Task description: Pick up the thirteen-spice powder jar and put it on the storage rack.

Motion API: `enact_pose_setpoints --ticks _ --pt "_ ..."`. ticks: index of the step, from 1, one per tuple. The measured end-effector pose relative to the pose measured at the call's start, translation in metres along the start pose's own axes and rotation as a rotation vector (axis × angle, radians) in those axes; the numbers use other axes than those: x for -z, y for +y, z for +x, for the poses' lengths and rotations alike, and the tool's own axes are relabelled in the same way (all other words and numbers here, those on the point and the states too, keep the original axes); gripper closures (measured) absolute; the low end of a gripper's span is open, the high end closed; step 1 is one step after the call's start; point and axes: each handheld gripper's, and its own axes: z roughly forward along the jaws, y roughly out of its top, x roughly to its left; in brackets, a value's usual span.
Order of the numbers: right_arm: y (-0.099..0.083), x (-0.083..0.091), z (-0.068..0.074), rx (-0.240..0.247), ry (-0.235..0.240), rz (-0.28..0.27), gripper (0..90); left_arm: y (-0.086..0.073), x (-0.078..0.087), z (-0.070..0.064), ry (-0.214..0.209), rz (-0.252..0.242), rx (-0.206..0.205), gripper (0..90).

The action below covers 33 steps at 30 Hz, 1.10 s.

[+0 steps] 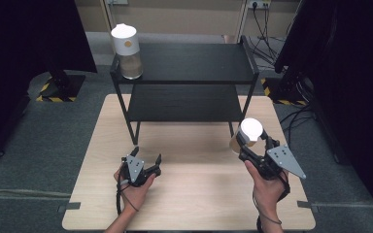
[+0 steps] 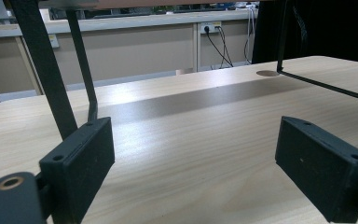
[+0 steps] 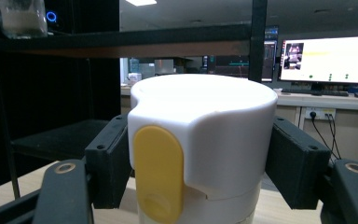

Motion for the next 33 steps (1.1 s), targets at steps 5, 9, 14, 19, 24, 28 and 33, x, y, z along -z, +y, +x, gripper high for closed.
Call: enact_pose_setpoints --ticks 5,9,14,19,24,28,33 --pt "0.005 -0.003 0.001 0.0 -0.001 -0.019 30.9 0.0 0.0 0.0 0.0 0.0 -0.001 11.5" --pt "0.009 -0.005 0.001 0.0 0.0 -0.032 30.9 0.0 0.0 0.0 0.0 0.001 0.0 11.6" --pt "0.014 -0.008 0.001 0.001 0.002 -0.048 30.9 0.0 0.0 0.0 0.0 0.0 -0.002 11.6" --pt "0.021 -0.011 0.001 0.004 0.002 -0.063 30.9 0.0 0.0 0.0 0.0 0.001 -0.002 11.7" --pt "0.026 -0.016 0.002 0.002 0.001 -0.078 30.9 0.0 0.0 0.0 -0.001 0.002 0.0 11.7" --pt "0.03 -0.019 0.003 0.002 0.002 -0.085 30.9 0.0 0.0 0.0 -0.001 0.002 -0.004 11.8" --pt "0.036 -0.024 0.003 0.004 0.002 -0.095 30.9 0.001 0.0 0.0 -0.002 0.003 -0.003 11.9"
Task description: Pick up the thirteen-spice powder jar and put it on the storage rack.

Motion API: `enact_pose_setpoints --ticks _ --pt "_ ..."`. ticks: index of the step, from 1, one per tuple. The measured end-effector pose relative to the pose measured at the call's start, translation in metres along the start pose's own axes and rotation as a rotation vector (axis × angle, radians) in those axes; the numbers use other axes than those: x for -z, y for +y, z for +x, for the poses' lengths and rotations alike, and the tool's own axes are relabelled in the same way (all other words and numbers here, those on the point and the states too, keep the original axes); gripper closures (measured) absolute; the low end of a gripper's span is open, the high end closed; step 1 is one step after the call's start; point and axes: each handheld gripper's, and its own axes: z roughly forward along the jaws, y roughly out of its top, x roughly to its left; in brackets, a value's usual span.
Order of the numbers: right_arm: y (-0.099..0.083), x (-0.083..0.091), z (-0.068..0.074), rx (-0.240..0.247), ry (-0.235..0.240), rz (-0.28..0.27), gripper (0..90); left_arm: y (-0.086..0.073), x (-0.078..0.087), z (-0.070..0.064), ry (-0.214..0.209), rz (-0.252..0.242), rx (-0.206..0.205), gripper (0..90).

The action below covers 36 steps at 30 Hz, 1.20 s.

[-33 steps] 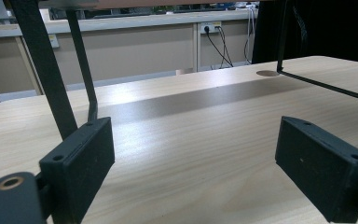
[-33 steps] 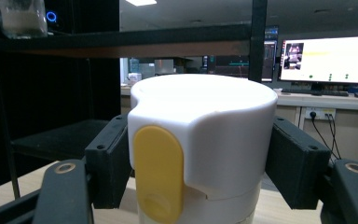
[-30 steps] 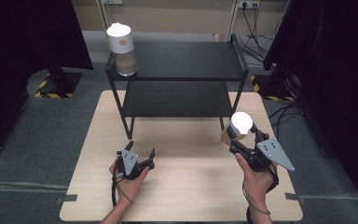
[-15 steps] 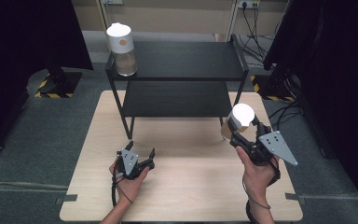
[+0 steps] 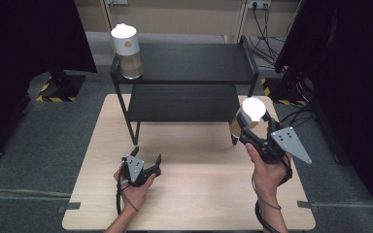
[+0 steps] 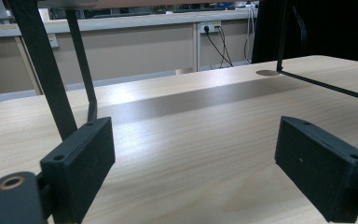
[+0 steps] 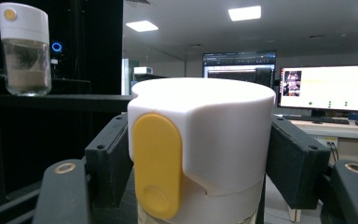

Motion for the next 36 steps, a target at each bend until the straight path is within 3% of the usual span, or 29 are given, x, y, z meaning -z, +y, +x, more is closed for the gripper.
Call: enact_pose_setpoints --ticks 36 --pt "0.038 -0.033 0.003 0.003 0.005 -0.07 30.9 0.0 0.0 0.0 -0.002 0.002 -0.001 12.1"
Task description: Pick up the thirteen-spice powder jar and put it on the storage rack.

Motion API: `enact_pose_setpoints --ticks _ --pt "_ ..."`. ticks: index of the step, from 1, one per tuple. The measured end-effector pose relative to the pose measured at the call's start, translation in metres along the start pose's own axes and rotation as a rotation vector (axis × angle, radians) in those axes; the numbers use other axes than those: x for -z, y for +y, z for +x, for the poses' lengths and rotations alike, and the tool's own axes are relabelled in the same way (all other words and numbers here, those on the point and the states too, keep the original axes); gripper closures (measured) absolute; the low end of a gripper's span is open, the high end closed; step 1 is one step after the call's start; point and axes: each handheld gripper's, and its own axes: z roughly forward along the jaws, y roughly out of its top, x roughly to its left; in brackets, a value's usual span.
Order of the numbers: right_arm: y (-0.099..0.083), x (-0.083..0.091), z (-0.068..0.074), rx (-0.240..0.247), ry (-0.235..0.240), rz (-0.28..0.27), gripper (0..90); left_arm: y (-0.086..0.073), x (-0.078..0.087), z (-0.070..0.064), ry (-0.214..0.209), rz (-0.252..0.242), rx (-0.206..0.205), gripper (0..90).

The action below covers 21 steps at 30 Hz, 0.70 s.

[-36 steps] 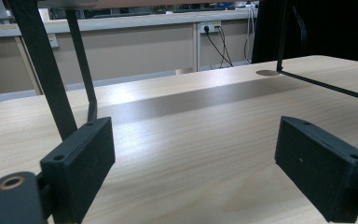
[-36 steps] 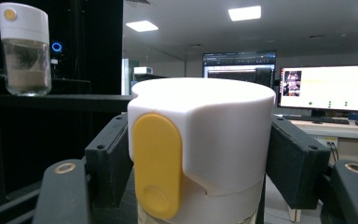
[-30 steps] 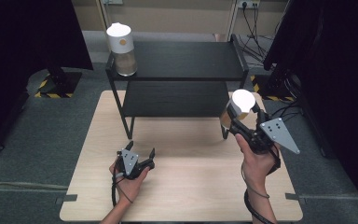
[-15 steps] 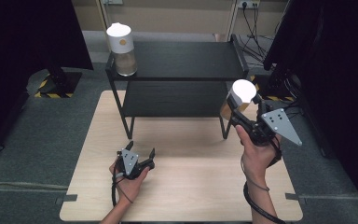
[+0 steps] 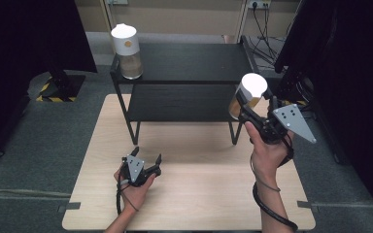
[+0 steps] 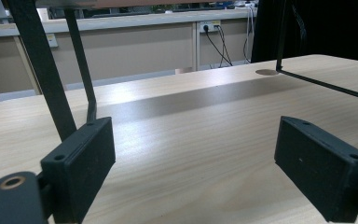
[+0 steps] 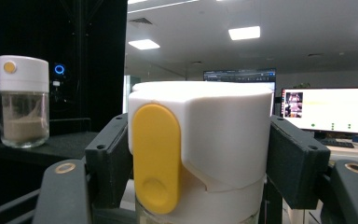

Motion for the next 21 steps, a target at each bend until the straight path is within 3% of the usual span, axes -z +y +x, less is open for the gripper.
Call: enact_pose_setpoints --ticks 21 --pt "0.021 -0.019 -0.002 -0.002 -0.014 -0.029 30.9 0.0 0.0 0.0 -0.003 0.0 0.001 12.1"
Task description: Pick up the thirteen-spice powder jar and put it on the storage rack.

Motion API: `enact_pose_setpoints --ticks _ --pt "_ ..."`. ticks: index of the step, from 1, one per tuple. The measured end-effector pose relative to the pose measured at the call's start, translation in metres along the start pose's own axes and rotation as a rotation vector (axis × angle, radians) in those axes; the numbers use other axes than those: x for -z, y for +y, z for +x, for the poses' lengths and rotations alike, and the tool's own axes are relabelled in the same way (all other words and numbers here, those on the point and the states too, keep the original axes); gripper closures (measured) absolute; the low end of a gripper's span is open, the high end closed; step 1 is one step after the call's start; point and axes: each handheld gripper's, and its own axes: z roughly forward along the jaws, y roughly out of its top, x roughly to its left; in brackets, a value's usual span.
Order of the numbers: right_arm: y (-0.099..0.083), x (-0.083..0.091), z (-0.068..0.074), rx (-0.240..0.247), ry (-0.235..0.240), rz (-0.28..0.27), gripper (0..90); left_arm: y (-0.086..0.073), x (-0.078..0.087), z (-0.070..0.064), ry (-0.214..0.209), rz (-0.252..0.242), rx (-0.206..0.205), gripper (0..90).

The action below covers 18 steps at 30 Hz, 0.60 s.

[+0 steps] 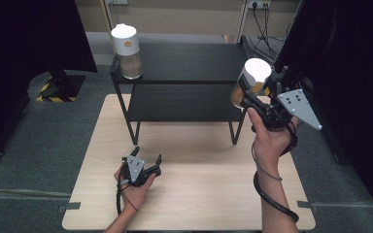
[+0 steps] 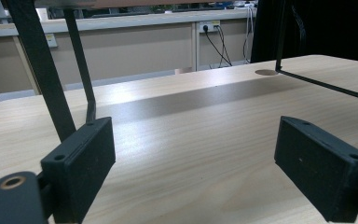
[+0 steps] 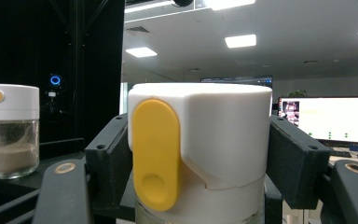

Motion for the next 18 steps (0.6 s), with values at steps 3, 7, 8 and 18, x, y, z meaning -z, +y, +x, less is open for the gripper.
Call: enact_pose_setpoints --ticks 3,7,8,18 --pt "0.003 -0.003 0.0 0.002 -0.001 0.001 30.9 0.0 0.0 0.0 0.001 -0.001 0.0 12.1" --pt "0.007 -0.007 -0.001 0.003 -0.003 0.001 30.9 0.0 0.0 0.0 0.001 0.0 0.001 12.1" --pt "0.008 -0.008 -0.001 0.005 -0.002 0.003 30.9 0.0 0.0 0.0 0.001 0.0 0.0 12.1" --pt "0.012 -0.019 -0.004 -0.001 -0.013 0.012 30.9 0.0 0.0 0.0 0.0 0.0 0.001 12.2"
